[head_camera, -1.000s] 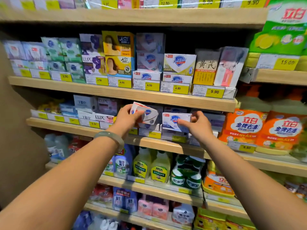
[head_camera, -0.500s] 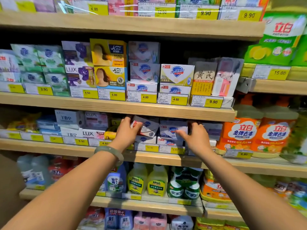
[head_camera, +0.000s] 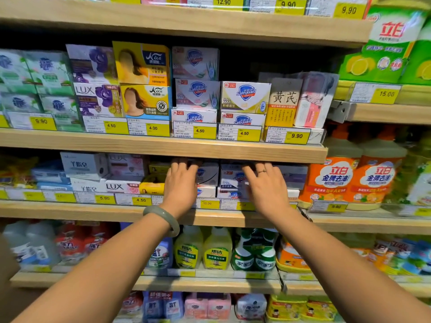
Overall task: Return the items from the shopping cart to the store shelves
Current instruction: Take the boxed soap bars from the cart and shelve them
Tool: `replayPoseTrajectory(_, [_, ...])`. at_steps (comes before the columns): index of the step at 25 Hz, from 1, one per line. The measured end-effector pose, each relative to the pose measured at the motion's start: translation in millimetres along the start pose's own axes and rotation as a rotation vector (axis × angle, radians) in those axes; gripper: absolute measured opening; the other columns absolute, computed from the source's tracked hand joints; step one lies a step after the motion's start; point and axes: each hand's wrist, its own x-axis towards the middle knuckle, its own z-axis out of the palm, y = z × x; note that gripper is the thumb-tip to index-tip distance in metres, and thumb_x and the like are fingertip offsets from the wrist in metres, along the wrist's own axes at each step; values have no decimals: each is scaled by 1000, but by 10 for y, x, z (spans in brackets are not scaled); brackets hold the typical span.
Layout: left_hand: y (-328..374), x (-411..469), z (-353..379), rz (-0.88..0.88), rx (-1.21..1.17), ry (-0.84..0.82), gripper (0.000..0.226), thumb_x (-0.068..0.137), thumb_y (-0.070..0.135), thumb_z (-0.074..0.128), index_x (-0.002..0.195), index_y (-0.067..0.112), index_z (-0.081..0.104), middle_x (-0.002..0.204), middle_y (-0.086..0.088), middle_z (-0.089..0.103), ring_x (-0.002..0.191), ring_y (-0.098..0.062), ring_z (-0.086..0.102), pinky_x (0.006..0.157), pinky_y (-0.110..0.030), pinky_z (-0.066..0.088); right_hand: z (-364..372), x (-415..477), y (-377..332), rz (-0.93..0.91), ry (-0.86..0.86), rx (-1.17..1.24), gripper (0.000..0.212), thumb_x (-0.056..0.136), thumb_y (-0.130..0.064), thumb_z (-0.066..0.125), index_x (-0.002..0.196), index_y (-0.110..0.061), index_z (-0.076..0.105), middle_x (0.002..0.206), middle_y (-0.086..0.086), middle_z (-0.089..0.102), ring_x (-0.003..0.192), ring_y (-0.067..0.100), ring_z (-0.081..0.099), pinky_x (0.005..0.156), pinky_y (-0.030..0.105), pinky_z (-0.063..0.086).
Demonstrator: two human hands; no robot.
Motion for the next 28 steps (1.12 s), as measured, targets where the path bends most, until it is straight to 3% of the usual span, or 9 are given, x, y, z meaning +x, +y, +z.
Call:
replayPoseTrajectory(4, [-24, -2, 1, 129, 108, 15, 51, 85, 4, 55, 133, 19, 45, 122, -5, 57, 115, -27, 48, 96, -36, 34, 77, -40, -75, -112, 20, 16, 60, 57, -18, 82, 113, -12, 61, 95, 8, 66, 82, 28, 59, 64, 33, 49])
replayPoseTrajectory(12, [-82, 13, 20, 140, 43, -40, 56, 84, 2, 57, 136, 16, 41, 125, -7, 55, 115, -28, 50, 97, -36, 39, 88, -33, -181, -46, -56, 31, 60, 53, -19, 82, 109, -10, 63, 92, 8, 66, 82, 29, 59, 65, 35, 50])
replayPoseTrajectory(16, [-42, 16, 71, 153, 66, -28, 53, 86, 2, 53, 136, 17, 42, 125, -6, 54, 115, -27, 49, 96, -35, 37, 36, -37, -209, -34, -108, 80, 58, 66, -26, 76, 119, -7, 59, 105, 12, 64, 94, 33, 57, 77, 41, 49])
replayPoseTrajectory(21, [-52, 6, 93, 166, 75, -19, 45, 89, 9, 52, 132, 19, 44, 123, -6, 54, 114, -28, 47, 95, -36, 35, -8, -66, -175, -63, -153, 117, 59, 84, -28, 60, 136, -8, 43, 129, 13, 53, 117, 33, 45, 98, 41, 39])
replayPoseTrajectory(26, [-14, -99, 94, 221, 97, -5, 63, 87, 23, 56, 144, 22, 26, 137, -9, 41, 127, -32, 32, 105, -48, 26, -28, -209, -136, -31, -107, 66, 66, 76, -26, 67, 136, -7, 47, 134, 14, 55, 124, 34, 49, 113, 47, 29])
replayPoseTrajectory(28, [93, -177, 153, 362, 36, 83, 75, 80, 24, 63, 145, 22, 25, 134, -12, 43, 119, -29, 32, 101, -50, 33, -51, -402, -60, -30, -141, 83, 68, 71, -24, 71, 133, -9, 51, 137, 14, 54, 124, 32, 51, 111, 45, 32])
